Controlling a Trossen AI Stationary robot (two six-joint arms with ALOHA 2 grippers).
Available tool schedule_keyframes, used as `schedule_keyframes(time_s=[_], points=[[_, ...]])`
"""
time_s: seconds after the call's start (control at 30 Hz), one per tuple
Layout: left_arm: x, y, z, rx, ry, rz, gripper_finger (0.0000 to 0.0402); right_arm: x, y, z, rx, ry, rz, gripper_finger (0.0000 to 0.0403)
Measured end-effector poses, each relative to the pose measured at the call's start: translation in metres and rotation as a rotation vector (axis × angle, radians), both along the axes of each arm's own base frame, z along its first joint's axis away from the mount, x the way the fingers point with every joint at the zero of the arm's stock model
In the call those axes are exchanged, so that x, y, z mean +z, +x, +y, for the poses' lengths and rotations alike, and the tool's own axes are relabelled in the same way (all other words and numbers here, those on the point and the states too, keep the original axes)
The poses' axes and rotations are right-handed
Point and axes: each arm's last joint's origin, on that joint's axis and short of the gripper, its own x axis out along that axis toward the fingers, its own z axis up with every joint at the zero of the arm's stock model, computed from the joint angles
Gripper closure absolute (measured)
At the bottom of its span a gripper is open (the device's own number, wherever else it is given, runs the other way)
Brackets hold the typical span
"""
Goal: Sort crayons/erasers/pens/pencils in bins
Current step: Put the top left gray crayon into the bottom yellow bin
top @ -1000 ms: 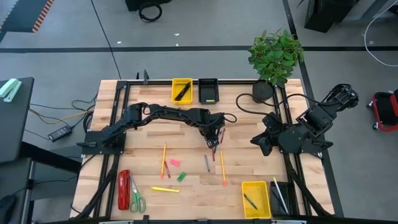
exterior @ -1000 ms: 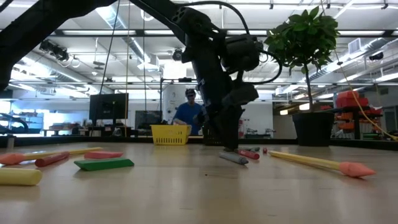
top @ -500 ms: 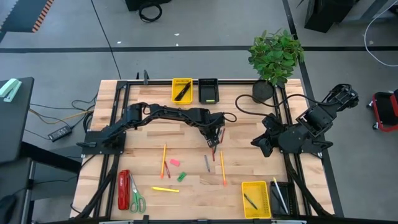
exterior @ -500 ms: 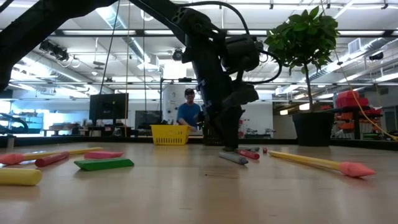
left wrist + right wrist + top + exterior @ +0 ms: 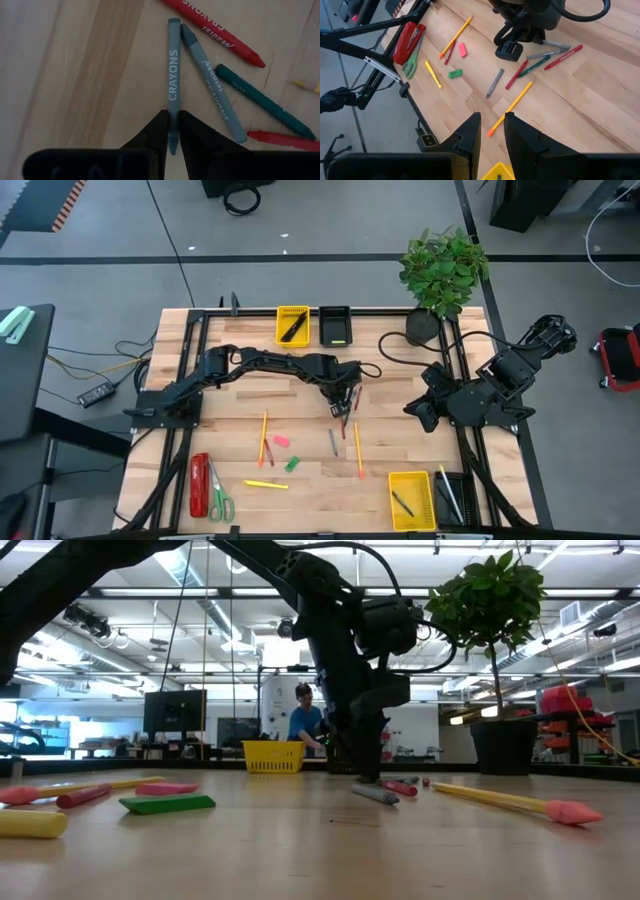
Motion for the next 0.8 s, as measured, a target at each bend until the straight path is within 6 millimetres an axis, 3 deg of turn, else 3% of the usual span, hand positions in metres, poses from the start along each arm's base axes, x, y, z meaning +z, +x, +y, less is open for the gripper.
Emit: schedule_keyframes(time_s=[0.23, 0.53, 0.8], points=[[0.0, -0.002, -0.001, -0.013, -0.002, 0.018, 0.037, 0.0, 0.0, 0.0, 0.018, -0.017, 0.0, 0.0311], [0.005, -0.007, -0.001, -0.006, -0.061, 0.049, 0.0368, 0.004, -0.007, -0.003, 0.065, 0.038, 0.009, 0.0311], [0.039, -0.001, -0.003, -0.022, -0.132, -0.013, 0.0374, 0.014, -0.026, -0.016, 0.094, 0.051, -0.042, 0.0311]])
